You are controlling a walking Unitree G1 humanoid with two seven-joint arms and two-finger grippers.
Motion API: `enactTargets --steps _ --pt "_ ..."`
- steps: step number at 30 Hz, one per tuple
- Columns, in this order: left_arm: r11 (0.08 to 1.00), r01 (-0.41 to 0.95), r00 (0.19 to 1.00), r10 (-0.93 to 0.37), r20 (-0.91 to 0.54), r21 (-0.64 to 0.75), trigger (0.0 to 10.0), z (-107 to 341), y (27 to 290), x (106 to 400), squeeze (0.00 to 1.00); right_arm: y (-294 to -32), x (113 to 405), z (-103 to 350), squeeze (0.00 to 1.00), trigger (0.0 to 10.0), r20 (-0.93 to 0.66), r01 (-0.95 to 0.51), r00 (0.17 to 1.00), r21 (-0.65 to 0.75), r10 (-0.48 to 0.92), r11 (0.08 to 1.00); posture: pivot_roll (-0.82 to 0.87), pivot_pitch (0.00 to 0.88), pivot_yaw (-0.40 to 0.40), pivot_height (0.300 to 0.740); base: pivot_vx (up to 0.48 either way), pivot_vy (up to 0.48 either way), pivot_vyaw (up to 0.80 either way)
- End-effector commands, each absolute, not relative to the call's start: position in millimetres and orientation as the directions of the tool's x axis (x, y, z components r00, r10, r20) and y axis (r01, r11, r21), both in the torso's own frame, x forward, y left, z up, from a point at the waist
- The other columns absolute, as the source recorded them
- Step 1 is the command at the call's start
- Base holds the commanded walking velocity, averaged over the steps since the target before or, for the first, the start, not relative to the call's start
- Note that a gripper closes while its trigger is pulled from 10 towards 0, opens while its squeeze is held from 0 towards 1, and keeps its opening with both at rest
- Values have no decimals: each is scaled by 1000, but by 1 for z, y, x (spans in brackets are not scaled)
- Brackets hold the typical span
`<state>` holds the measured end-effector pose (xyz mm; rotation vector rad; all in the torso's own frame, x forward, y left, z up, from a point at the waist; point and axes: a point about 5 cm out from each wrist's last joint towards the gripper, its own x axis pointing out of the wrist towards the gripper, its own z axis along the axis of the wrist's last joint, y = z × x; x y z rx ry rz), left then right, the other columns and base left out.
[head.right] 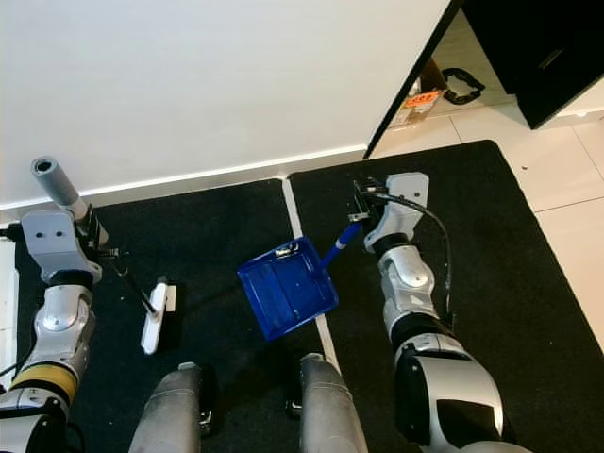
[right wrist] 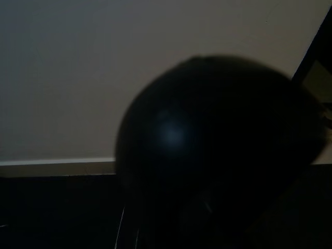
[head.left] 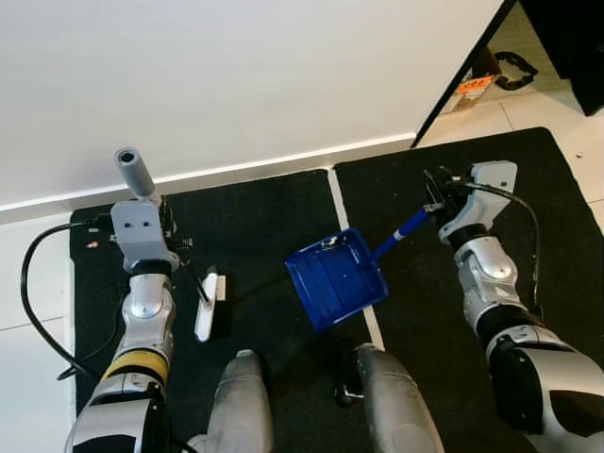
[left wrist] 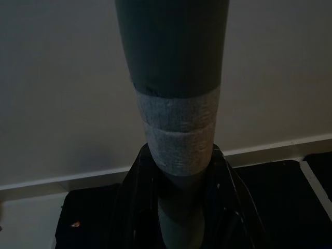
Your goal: Sweep floor
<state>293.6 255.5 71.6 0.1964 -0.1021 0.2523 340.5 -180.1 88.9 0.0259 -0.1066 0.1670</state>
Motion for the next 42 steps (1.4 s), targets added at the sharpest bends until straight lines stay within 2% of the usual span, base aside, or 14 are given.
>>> enactTargets --steps 1,9,17,30,42 --pt "949 -237 971 240 10 208 10000 48 256 281 0 -183 337 81 0 10000 79 -136 988 50 132 989 45 256 -75 740 0 0 0" --pt "953 -229 973 230 21 196 10000 50 253 282 0 -188 340 81 0 10000 65 -42 997 172 31 984 42 272 -80 740 0 0 0" --pt "954 -239 971 233 55 180 10000 58 254 287 0 -190 351 97 0 10000 99 -26 995 215 5 976 47 278 -91 740 0 0 0" --pt "953 -246 969 236 75 178 10000 62 256 288 0 -184 354 101 0 10000 101 -71 993 171 54 983 51 271 -98 740 0 0 0" --pt "954 -239 971 229 73 180 10000 62 254 290 0 -171 351 92 0 10000 79 -79 995 233 62 969 34 335 -129 740 0 0 0"
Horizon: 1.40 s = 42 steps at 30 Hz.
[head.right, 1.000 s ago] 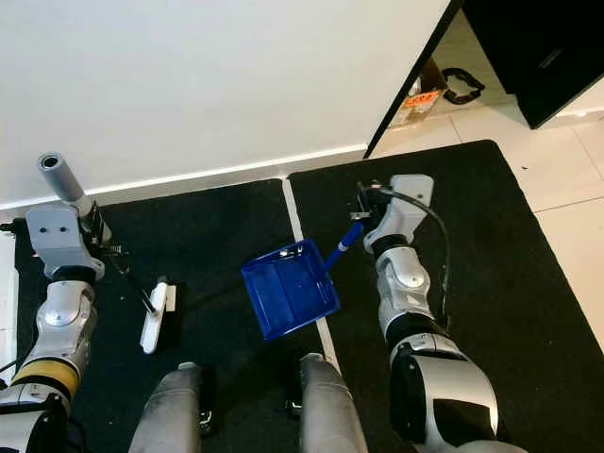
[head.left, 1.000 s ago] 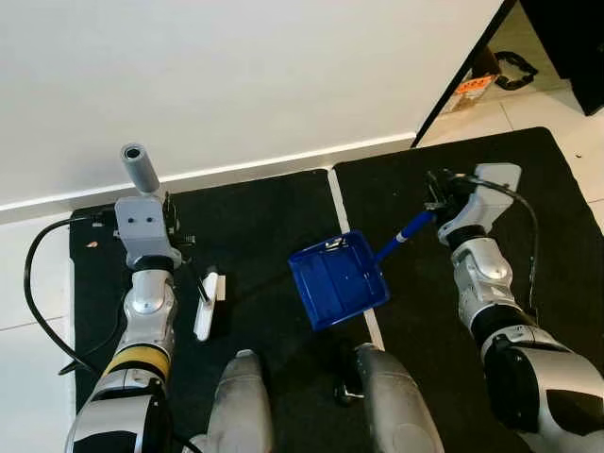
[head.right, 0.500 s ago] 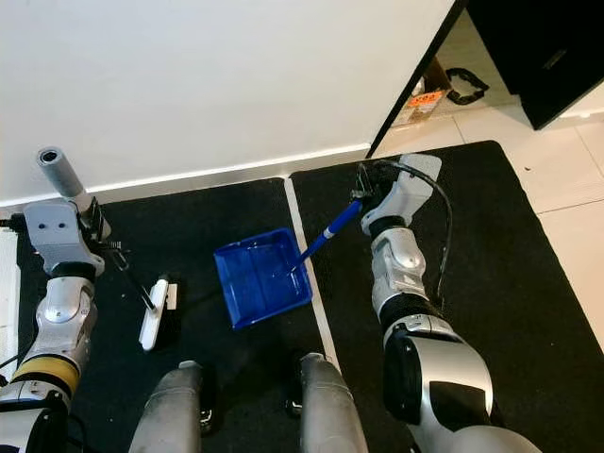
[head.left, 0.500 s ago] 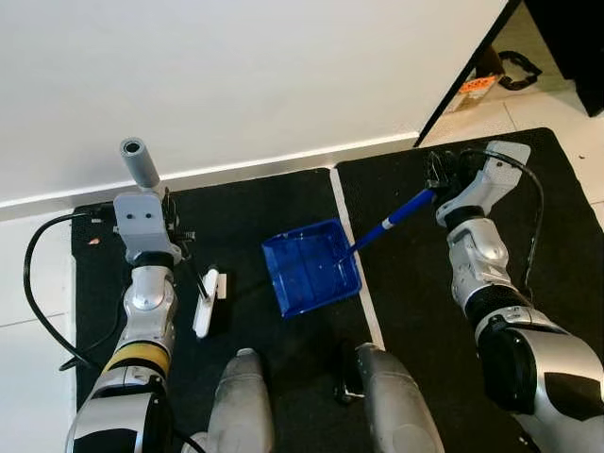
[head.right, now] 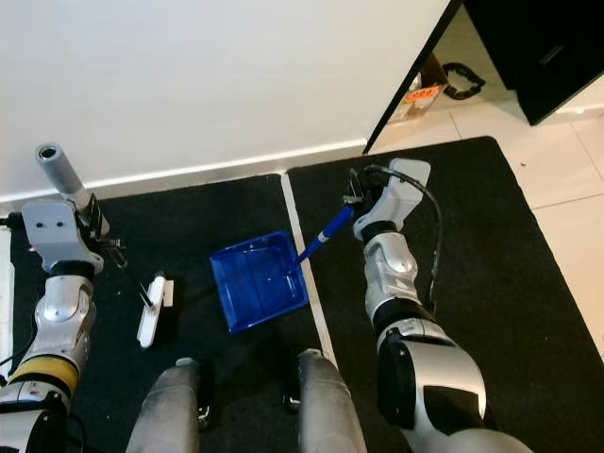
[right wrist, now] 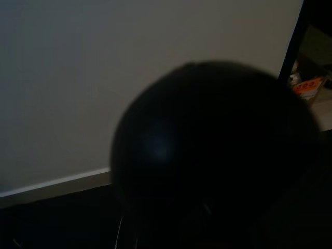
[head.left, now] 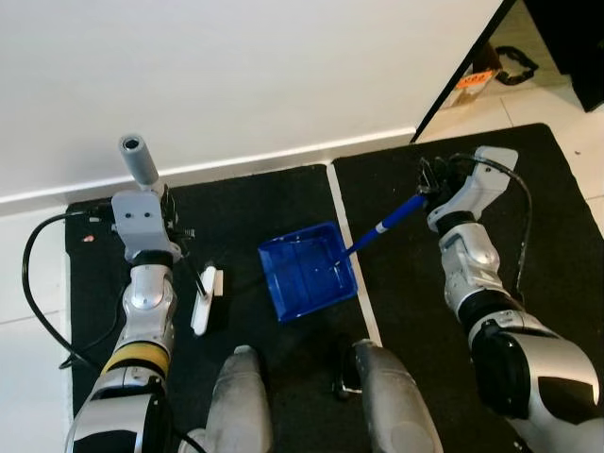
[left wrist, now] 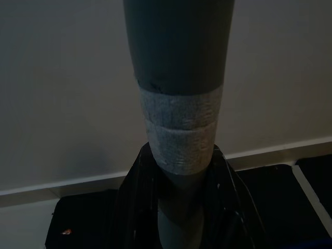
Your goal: Sweep floor
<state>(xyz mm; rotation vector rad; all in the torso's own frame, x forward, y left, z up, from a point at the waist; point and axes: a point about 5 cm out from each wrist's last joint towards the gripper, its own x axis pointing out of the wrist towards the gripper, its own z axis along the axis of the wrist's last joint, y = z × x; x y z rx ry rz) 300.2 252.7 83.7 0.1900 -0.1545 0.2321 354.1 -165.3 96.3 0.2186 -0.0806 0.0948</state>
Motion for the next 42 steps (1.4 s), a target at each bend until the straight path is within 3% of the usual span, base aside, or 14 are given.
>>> enactTargets --steps 1,14,21,28,31,34,41,42 --pt "955 -238 971 229 74 178 10000 63 253 291 0 -170 352 92 0 10000 79 -80 995 232 63 969 34 337 -129 740 0 0 0" --pt "961 -225 973 213 85 160 10000 71 242 305 0 -143 347 81 0 10000 20 -99 995 134 97 986 6 383 -152 740 0 0 0" --pt "954 -293 955 288 76 69 10000 72 232 313 0 -123 341 77 0 10000 34 -81 996 97 78 992 -14 411 -153 740 0 0 0" --pt "955 -297 953 296 68 2 10000 73 217 319 0 -122 340 77 0 10000 33 -36 999 64 34 997 -16 418 -151 740 0 0 0" --pt "960 -238 967 249 60 -149 10000 83 176 333 0 -130 341 74 0 10000 0 59 998 67 -60 996 -13 425 -145 740 0 0 0" --pt "964 -84 991 106 76 -252 10000 106 126 345 0 -139 342 73 0 10000 -26 113 993 81 -111 990 -9 425 -142 740 0 0 0" --pt "937 115 982 -58 178 -330 10000 160 81 354 0 -147 342 72 0 10000 -38 133 991 71 -131 989 8 407 -135 740 0 0 0" --pt "937 204 970 -154 188 -283 10000 175 75 355 0 -149 343 72 0 10000 -40 137 990 69 -134 988 14 396 -132 740 0 0 0"
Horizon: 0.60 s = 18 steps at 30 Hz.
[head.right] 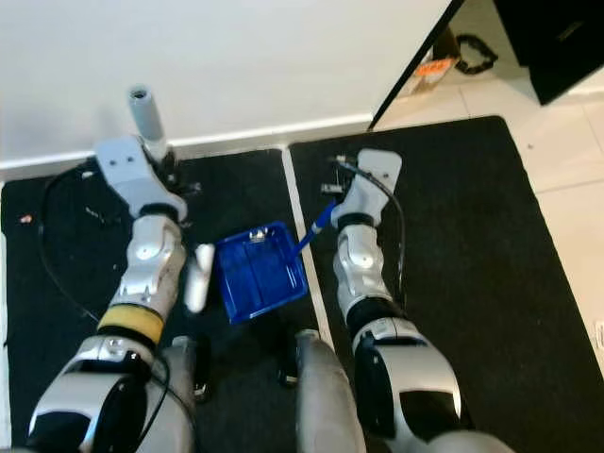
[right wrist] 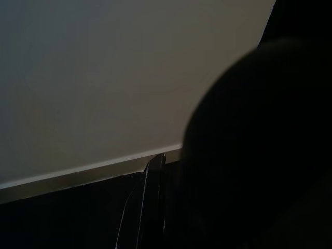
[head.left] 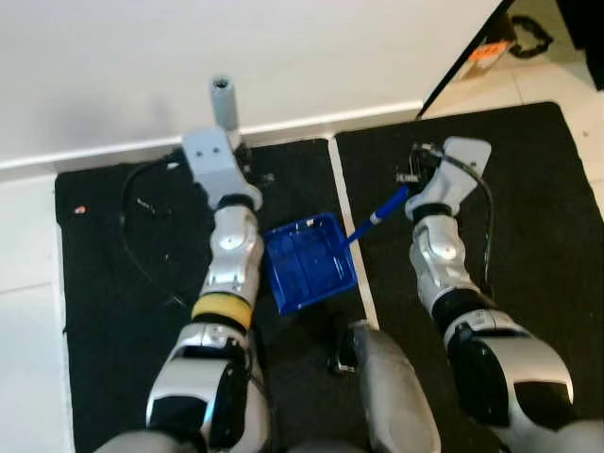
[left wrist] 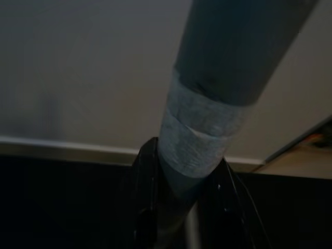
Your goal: Sweep floor
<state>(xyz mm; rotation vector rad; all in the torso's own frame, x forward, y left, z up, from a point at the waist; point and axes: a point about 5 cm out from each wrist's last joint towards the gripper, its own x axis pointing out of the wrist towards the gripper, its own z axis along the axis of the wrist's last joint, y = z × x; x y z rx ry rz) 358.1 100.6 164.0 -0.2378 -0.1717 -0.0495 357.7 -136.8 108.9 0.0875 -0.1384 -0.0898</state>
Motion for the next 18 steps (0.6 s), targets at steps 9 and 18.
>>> enactTargets --steps 9,18 --pt "951 294 955 -290 53 -92 10000 178 108 346 0 -151 346 76 0 10000 -40 137 990 66 -135 988 36 333 -122 740 0 0 0" --pt "966 251 964 -255 72 55 10000 216 181 335 0 -150 349 79 0 10000 -42 126 992 100 -122 987 79 273 -107 740 0 0 0"
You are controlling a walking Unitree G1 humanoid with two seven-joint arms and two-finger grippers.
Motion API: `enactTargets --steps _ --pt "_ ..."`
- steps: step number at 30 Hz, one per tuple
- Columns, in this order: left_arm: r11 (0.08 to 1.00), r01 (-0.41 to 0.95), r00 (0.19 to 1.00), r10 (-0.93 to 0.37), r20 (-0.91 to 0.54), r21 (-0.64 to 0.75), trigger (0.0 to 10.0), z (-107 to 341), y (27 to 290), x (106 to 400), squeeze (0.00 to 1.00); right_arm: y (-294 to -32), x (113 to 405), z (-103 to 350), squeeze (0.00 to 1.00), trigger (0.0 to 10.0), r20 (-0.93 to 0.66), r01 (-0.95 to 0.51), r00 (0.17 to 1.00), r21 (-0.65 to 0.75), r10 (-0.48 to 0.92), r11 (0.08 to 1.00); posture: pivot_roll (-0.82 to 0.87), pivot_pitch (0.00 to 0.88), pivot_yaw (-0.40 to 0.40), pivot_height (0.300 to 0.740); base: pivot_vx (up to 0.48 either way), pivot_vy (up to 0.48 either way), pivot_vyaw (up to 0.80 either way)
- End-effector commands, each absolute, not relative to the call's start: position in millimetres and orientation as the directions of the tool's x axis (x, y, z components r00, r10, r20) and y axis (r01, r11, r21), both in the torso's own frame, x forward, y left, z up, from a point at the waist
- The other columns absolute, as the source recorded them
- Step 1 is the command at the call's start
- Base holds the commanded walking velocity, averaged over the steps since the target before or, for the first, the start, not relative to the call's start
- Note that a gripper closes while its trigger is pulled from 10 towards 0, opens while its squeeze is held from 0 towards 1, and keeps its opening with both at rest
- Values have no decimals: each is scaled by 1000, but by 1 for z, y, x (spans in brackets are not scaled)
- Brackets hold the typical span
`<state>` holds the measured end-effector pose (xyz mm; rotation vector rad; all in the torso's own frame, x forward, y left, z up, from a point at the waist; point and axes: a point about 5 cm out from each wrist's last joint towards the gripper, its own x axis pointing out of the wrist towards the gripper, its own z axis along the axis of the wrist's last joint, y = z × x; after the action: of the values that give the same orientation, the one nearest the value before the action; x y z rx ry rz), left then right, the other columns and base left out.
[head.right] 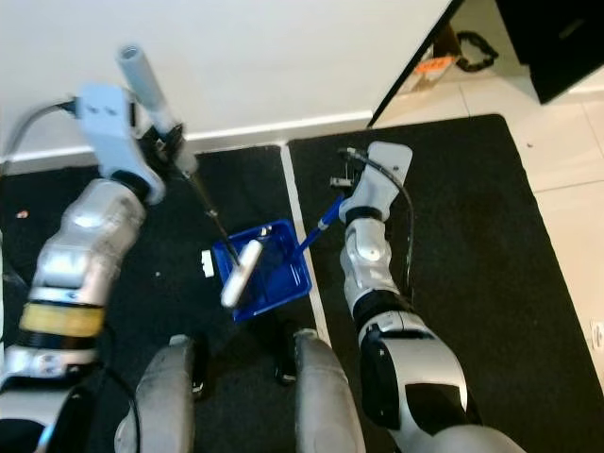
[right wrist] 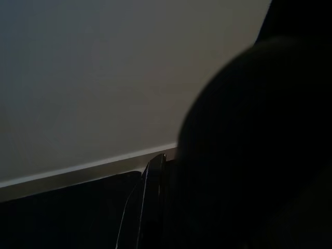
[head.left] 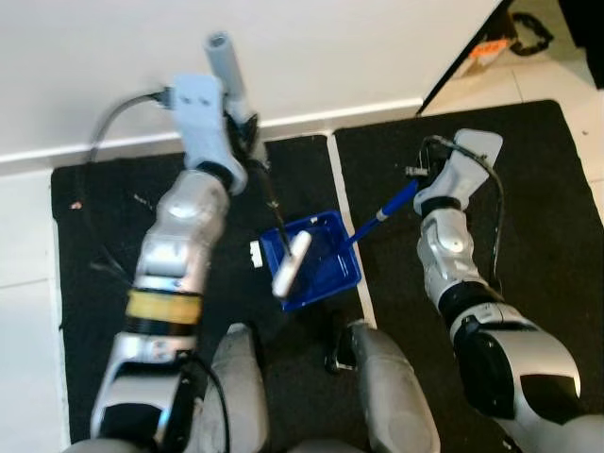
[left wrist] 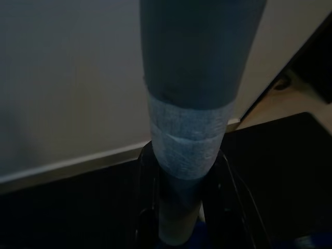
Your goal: Sweep floor
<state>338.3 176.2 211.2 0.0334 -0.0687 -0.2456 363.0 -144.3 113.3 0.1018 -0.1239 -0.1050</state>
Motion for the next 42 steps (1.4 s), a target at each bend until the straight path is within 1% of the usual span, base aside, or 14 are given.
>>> enactTargets --steps 1,6,8,10,13,16,18,19,23,26,33,38,40,42 --pt "976 206 970 -214 114 73 10000 228 198 336 0 -151 349 78 0 10000 -43 128 991 106 -124 986 83 262 -101 740 0 0 0" --pt "992 123 975 -124 187 13 10000 248 220 336 0 -152 348 77 0 10000 -47 133 991 109 -128 985 83 256 -98 740 0 0 0" --pt "1000 6 973 -5 231 -5 10000 255 243 337 0 -154 345 74 0 10000 -55 142 989 105 -137 984 77 250 -98 740 0 0 0" --pt "997 -69 971 63 231 16 10000 249 256 336 0 -155 343 71 0 10000 -61 148 988 101 -143 984 75 253 -100 740 0 0 0" --pt "991 -123 973 111 204 49 10000 230 259 336 0 -156 342 68 0 10000 -68 155 987 102 -148 983 67 255 -107 740 0 0 0" --pt "983 -163 976 148 160 88 10000 193 253 334 0 -152 341 67 0 10000 -74 159 986 110 -152 981 41 266 -130 740 0 0 0" --pt "983 -163 976 148 160 88 10000 193 253 334 0 -152 341 67 0 10000 -74 159 986 110 -152 981 41 266 -130 740 0 0 0" --pt "979 -180 976 166 143 91 10000 176 248 334 0 -149 342 69 0 10000 -71 158 986 110 -151 981 20 280 -150 740 0 0 0" --pt "967 -107 993 94 68 230 10000 121 219 336 0 -138 348 79 0 10000 -36 118 993 70 -115 991 -59 321 -212 740 0 0 0" --pt "959 -93 995 79 59 269 10000 114 215 336 0 -136 349 80 0 10000 -29 106 994 63 -104 992 -68 328 -220 740 0 0 0" --pt "970 -29 999 20 38 242 10000 93 187 337 0 -136 348 79 0 10000 -24 101 995 35 -100 994 -97 376 -245 740 0 0 0" --pt "984 42 999 -47 22 173 10000 84 162 339 0 -139 347 81 0 10000 -7 183 983 5 -183 983 -80 425 -203 740 0 0 0" --pt "987 40 998 -45 31 153 10000 86 160 340 0 -139 348 83 0 10000 -2 202 979 26 -202 979 -73 430 -187 740 0 0 0" --pt "994 17 997 -25 75 105 10000 95 161 343 0 -145 354 95 0 10000 30 255 965 106 -260 961 -58 437 -159 740 0 0 0"
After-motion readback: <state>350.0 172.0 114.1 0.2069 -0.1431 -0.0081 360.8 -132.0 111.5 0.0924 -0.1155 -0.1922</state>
